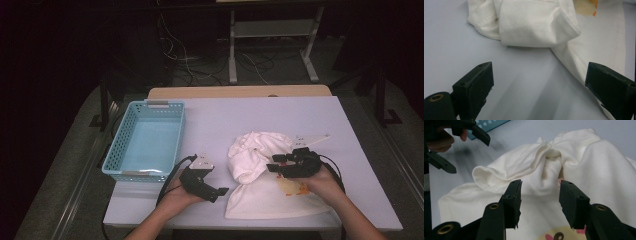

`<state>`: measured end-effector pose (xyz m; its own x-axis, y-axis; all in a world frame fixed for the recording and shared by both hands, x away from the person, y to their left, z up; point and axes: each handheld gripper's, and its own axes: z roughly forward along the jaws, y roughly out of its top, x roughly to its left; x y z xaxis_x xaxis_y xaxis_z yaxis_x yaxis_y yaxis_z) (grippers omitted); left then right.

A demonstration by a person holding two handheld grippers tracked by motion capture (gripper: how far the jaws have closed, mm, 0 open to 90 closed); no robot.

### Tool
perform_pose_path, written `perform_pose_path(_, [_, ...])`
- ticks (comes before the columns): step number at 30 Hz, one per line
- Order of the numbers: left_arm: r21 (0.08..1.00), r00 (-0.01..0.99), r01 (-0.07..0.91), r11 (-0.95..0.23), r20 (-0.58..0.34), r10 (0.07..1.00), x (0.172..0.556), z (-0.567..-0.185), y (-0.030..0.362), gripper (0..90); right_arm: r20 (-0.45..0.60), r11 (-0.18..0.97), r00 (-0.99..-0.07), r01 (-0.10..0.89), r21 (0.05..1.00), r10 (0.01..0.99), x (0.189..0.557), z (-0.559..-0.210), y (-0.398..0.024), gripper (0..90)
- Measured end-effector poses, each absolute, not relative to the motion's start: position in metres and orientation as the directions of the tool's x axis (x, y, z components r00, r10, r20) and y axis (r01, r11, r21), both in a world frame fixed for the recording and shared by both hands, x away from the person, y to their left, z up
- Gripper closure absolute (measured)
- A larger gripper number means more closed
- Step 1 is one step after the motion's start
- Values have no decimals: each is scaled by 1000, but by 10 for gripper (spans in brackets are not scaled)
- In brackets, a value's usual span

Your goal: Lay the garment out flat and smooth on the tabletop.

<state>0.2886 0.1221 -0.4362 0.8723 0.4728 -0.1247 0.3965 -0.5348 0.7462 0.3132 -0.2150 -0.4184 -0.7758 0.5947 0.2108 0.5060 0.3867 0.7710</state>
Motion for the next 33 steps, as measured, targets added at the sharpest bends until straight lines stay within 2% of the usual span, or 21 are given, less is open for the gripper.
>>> perform_pose_path(6, [748,872,396,-532,-125,473,289,-436,123,78,237,396,-771,534,747,592,325,-422,-208,543])
perform_pose_path(9, [749,872,396,-531,-126,473,289,-436,124,79,244,417,-775,543,729,583,329,-427,-204,610])
perform_pose_path(14, [749,873,394,-533,-124,472,288,-436,123,78,235,428,-779,539,726,582,334,-428,-201,790])
perform_pose_path(33, [753,870,398,-525,-128,476,288,-435,125,78,212,401,-816,469,787,539,352,-413,-160,809])
